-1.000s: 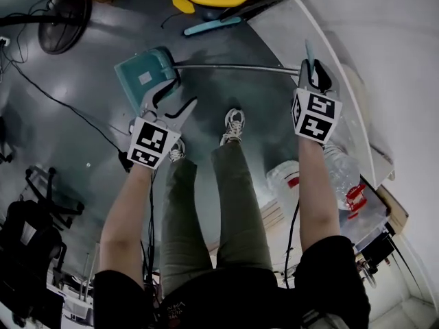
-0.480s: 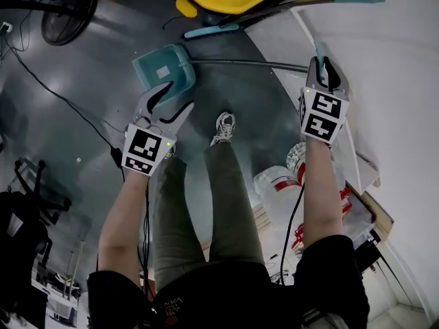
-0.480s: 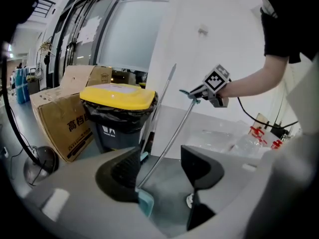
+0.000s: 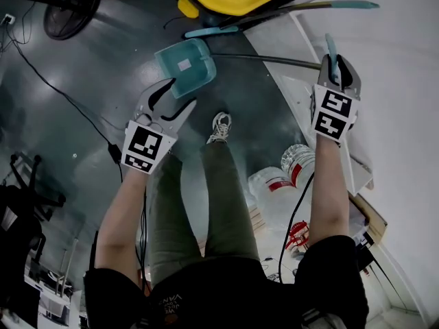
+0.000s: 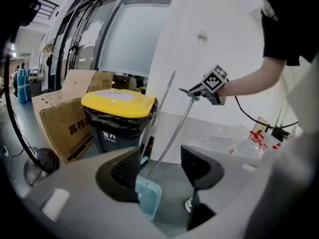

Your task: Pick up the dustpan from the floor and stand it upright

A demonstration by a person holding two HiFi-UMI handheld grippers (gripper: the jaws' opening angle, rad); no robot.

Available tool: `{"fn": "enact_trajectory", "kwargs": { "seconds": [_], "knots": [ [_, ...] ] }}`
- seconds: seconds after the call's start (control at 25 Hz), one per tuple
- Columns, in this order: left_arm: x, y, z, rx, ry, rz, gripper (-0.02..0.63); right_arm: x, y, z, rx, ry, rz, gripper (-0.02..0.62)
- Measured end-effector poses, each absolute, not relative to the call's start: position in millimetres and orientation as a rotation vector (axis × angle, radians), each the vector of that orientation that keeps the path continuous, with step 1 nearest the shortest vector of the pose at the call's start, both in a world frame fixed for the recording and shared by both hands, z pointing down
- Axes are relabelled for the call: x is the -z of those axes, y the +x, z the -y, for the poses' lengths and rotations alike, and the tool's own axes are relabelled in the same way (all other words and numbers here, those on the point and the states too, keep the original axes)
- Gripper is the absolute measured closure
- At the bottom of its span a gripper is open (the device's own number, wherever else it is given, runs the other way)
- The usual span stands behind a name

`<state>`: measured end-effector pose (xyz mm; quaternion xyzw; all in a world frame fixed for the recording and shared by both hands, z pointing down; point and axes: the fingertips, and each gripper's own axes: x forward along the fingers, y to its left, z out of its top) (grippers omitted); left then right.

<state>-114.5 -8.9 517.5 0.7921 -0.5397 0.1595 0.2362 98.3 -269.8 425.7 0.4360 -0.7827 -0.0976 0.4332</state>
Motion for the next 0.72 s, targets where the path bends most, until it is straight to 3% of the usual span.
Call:
{"fn": "enact_trajectory", "kwargs": {
  "seconds": [0.72],
  "knots": [
    [-507.1, -108.7, -9.5, -0.44, 2.177, 1.462, 0.328, -390.8, 116.5, 277.9, 0.344, 1.108, 1.915, 0.503]
  ]
}}
